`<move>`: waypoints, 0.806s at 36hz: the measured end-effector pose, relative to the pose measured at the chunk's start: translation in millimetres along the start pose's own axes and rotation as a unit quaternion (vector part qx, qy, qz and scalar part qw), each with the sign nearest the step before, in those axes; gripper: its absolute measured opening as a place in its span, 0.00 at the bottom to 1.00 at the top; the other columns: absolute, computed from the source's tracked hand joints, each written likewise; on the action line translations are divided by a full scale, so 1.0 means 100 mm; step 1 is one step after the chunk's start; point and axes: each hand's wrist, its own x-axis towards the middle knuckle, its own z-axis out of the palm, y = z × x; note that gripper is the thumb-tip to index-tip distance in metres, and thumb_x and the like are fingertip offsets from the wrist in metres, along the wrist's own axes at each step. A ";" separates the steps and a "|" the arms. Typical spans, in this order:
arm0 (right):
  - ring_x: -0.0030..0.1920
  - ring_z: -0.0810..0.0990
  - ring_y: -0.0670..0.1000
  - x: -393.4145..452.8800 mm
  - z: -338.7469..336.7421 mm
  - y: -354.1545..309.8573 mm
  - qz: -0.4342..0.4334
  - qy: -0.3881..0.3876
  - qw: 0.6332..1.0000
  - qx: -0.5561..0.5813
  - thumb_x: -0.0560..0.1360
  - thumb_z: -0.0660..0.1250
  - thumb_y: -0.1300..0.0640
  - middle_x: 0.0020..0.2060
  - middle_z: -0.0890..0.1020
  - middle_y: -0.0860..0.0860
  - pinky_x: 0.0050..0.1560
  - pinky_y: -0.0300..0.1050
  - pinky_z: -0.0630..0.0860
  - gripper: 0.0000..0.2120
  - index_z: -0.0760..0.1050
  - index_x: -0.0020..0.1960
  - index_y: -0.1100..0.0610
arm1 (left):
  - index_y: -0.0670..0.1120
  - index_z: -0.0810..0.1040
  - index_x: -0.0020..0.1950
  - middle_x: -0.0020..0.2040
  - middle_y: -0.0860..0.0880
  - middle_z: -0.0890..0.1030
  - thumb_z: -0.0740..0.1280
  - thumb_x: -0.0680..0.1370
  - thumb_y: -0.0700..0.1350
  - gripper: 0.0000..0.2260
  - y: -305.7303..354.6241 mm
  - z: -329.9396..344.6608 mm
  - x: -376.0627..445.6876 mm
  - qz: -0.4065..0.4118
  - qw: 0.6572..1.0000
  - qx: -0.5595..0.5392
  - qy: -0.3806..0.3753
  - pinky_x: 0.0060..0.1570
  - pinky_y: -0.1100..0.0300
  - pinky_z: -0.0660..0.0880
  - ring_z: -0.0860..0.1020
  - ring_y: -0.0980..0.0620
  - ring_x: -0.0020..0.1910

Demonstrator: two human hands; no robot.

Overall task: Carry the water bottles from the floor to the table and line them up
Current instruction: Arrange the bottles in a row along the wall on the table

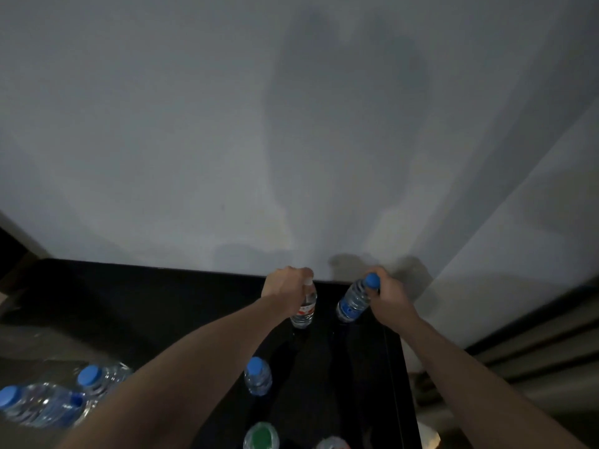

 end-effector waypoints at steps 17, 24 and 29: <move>0.43 0.77 0.53 0.82 0.03 0.24 0.006 0.018 1.000 -0.022 0.73 0.62 0.73 0.43 0.79 0.54 0.38 0.43 0.71 0.12 0.73 0.52 0.59 | 0.51 0.79 0.57 0.49 0.45 0.84 0.67 0.80 0.46 0.06 0.34 0.00 0.94 0.010 0.999 -0.029 0.010 0.40 0.55 0.69 0.76 0.44 0.40; 0.47 0.79 0.55 1.00 0.06 0.39 0.030 0.036 0.999 0.005 0.76 0.61 0.70 0.47 0.80 0.56 0.45 0.45 0.71 0.10 0.74 0.53 0.58 | 0.50 0.79 0.55 0.49 0.44 0.83 0.66 0.80 0.43 0.06 0.45 0.09 1.11 0.017 1.000 -0.023 0.008 0.39 0.55 0.69 0.78 0.43 0.41; 0.49 0.79 0.56 1.09 0.03 0.45 0.032 0.053 0.998 0.008 0.76 0.60 0.70 0.50 0.80 0.57 0.48 0.47 0.75 0.13 0.74 0.56 0.58 | 0.49 0.79 0.57 0.50 0.44 0.84 0.66 0.81 0.44 0.06 0.49 0.17 1.20 0.024 0.999 -0.035 0.009 0.40 0.56 0.69 0.77 0.45 0.41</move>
